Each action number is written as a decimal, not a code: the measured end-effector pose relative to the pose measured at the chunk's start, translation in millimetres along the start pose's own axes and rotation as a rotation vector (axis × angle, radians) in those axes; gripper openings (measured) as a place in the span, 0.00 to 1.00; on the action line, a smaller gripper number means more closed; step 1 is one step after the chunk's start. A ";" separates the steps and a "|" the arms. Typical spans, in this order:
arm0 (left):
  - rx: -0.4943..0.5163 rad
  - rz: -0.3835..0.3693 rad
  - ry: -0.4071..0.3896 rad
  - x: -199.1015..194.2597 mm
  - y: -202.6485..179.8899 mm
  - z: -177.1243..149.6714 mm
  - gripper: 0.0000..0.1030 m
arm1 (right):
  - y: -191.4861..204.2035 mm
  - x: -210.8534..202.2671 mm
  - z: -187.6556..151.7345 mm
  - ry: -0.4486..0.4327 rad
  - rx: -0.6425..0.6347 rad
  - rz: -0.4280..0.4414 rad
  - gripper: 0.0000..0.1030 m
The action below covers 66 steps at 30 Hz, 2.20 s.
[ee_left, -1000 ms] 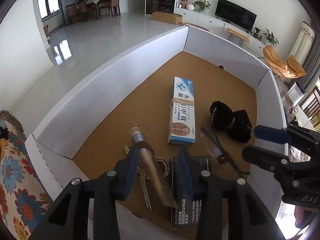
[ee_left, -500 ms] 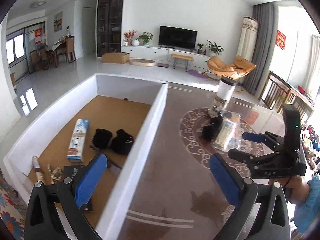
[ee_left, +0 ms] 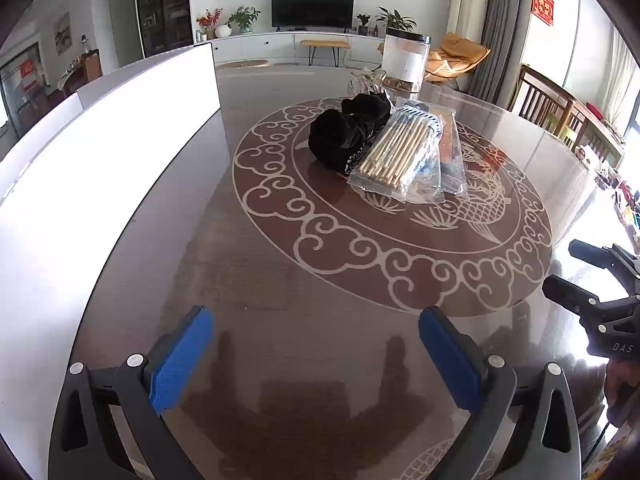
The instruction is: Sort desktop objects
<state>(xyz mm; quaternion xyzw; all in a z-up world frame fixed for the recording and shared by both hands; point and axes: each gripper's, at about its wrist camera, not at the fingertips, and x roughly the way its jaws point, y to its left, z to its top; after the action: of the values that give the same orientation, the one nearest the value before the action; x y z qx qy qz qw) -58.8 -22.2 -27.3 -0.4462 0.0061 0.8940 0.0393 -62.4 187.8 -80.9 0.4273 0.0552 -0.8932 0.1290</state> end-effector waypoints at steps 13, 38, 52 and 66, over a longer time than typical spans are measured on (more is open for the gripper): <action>0.025 0.016 0.037 13.1 -2.8 -1.2 1.00 | 4.6 19.2 -1.0 0.062 0.009 -0.036 1.00; 0.026 0.015 0.037 13.2 -2.6 -0.8 1.00 | 5.1 20.2 -1.1 0.063 0.013 -0.041 1.00; 0.025 0.015 0.037 13.0 -2.7 -1.0 1.00 | 5.3 20.2 -1.0 0.063 0.013 -0.041 1.00; 0.024 0.017 0.038 13.7 -2.4 -0.6 1.00 | 5.0 20.0 -1.1 0.063 0.013 -0.041 1.00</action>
<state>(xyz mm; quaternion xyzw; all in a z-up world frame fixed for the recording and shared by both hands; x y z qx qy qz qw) -66.3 -19.0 -38.6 -0.4623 0.0215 0.8857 0.0370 -72.3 179.6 -97.1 0.4548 0.0623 -0.8820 0.1062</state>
